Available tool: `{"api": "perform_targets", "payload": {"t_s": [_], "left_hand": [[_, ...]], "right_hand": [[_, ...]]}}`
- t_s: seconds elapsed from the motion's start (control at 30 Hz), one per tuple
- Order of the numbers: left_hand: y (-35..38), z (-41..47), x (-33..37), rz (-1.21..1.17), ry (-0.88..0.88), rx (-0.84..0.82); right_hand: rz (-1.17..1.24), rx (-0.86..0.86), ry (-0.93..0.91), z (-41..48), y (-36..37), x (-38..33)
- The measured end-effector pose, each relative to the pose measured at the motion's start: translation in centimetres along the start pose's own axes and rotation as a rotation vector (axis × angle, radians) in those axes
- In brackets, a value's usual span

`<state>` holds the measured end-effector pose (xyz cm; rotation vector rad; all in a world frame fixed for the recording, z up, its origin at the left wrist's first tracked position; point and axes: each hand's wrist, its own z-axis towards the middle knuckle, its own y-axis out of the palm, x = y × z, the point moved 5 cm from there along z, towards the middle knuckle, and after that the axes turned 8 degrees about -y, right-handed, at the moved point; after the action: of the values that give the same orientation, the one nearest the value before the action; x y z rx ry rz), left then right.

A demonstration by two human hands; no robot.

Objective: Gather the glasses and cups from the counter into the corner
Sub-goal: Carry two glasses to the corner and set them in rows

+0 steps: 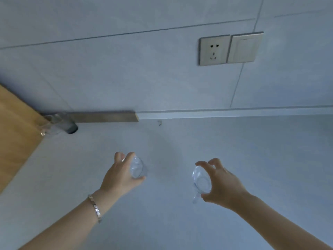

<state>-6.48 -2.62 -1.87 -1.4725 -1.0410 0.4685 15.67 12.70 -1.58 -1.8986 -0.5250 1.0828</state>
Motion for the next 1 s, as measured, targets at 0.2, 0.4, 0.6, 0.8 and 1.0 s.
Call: {"api": "perform_targets", "payload": {"t_s": [0.2, 0.4, 0.6, 0.8, 1.0], "left_hand": [[-6.0, 5.6, -15.0, -0.059, -0.082, 0.047], [-9.3, 13.5, -25.0, -0.056, -0.107, 0.052], [-10.3, 21.5, -26.1, -0.026, -0.062, 0.015], [-8.9, 28.2, -24.8, -0.071, -0.080, -0.053], [-8.4, 32.3, -24.5, -0.089, -0.064, -0.030]], "right_hand": [[-0.046, -0.040, -0.089, 8.0, 4.7, -12.8], [-0.036, -0.036, -0.079, 14.6, 9.2, -21.8], [-0.042, -0.066, -0.064, 18.7, 11.8, -25.8], [-0.048, -0.060, -0.025, 22.1, 12.1, -26.6], [-0.061, -0.077, -0.011, 26.3, 11.8, -26.3]]}}
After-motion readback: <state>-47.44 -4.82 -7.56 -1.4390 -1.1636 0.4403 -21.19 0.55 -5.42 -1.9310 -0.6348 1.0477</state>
